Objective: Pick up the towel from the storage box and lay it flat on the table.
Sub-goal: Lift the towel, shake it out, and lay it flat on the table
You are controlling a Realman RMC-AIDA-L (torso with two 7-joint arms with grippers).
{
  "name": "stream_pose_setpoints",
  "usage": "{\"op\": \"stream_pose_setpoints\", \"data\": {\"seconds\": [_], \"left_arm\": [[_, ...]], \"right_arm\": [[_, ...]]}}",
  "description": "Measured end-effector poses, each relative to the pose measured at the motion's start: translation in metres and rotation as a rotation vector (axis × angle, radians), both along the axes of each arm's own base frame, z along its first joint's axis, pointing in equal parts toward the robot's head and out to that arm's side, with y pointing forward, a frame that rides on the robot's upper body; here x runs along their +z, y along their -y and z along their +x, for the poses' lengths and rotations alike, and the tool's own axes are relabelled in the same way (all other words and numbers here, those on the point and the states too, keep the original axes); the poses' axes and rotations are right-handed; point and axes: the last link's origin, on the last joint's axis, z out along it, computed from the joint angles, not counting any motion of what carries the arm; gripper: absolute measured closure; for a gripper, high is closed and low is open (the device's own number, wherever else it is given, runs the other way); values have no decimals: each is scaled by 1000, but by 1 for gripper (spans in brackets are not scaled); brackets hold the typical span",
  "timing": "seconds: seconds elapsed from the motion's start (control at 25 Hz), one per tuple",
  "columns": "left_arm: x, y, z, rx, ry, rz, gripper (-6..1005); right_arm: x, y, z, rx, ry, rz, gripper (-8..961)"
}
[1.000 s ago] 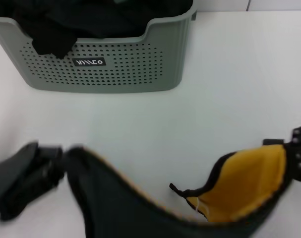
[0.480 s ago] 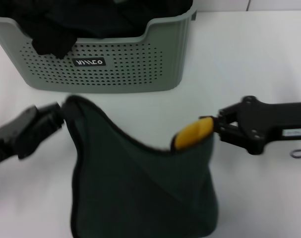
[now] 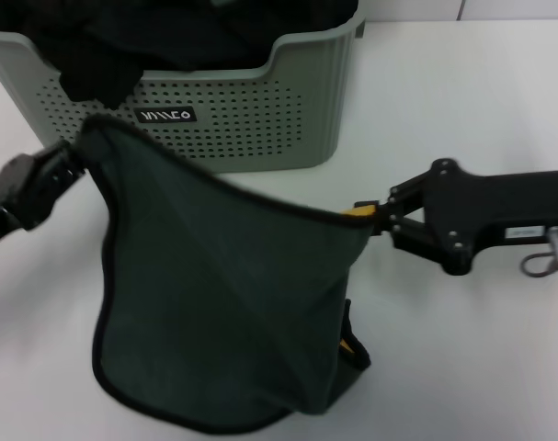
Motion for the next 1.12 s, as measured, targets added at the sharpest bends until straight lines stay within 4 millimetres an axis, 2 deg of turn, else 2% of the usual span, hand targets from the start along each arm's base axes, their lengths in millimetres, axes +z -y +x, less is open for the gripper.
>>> {"op": "stream_pose_setpoints", "data": {"seconds": [0.2,0.4,0.56,0.6,1.04,1.12], "left_arm": [[13,-8,9,-46,-5,50,983],[30,-19,31,-157,38,130,983],[41,-22,44,-226,74,172,982],[44,-24,56,-280,100,188,982],[40,-35,96,-424,144,209,982],[39,-36,99,-432,147,208,982]], "right_arm": [[27,8,-10,133,54,125,802],[36,12,-21,256,61,182,799],[36,12,-26,281,60,186,796],[35,12,-27,289,59,187,796],[18,7,-34,374,42,201,789],[16,5,-36,377,43,210,695]]}}
